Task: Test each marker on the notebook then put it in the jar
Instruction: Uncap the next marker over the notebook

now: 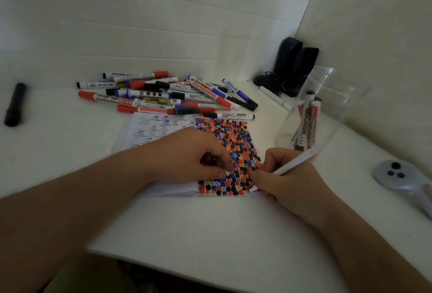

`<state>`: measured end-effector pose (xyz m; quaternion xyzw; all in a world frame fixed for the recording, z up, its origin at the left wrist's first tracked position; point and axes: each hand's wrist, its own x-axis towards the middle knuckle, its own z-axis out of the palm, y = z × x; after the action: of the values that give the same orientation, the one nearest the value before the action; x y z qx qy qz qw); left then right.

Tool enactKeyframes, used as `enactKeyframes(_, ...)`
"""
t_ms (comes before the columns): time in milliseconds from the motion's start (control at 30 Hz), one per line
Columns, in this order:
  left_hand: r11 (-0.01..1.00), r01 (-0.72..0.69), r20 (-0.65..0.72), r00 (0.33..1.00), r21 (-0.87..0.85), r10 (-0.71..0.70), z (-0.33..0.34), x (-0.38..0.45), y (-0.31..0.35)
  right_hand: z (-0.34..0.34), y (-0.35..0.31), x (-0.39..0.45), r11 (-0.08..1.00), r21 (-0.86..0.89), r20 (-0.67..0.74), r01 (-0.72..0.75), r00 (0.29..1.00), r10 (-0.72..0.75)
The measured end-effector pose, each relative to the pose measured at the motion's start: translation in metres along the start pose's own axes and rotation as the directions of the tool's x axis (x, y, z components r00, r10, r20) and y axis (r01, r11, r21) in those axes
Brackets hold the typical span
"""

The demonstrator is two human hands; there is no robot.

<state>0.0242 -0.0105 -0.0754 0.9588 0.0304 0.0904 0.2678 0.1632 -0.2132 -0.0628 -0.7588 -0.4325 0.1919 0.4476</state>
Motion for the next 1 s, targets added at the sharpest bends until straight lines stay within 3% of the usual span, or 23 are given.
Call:
enactKeyframes(500,1.0,-0.001,0.004,1.0,-0.003,0.001,-0.0001,-0.0002,0.0005,0.0076,0.0011,-0.0012,0.993,-0.082,0.005,0.082,0.997,-0.082)
enactKeyframes(767,1.0,0.0,0.015,1.0,0.002,0.0,-0.0008,-0.0003,-0.0003,0.0034,0.0023,0.0021,1.0,-0.026,-0.001,0.01,1.0,-0.01)
enactKeyframes(1000,1.0,-0.004,0.014,1.0,0.003,0.004,-0.0007,-0.0006,0.0002,0.0076,0.0017,-0.0002,0.994,-0.099,0.012,0.048,0.999,-0.048)
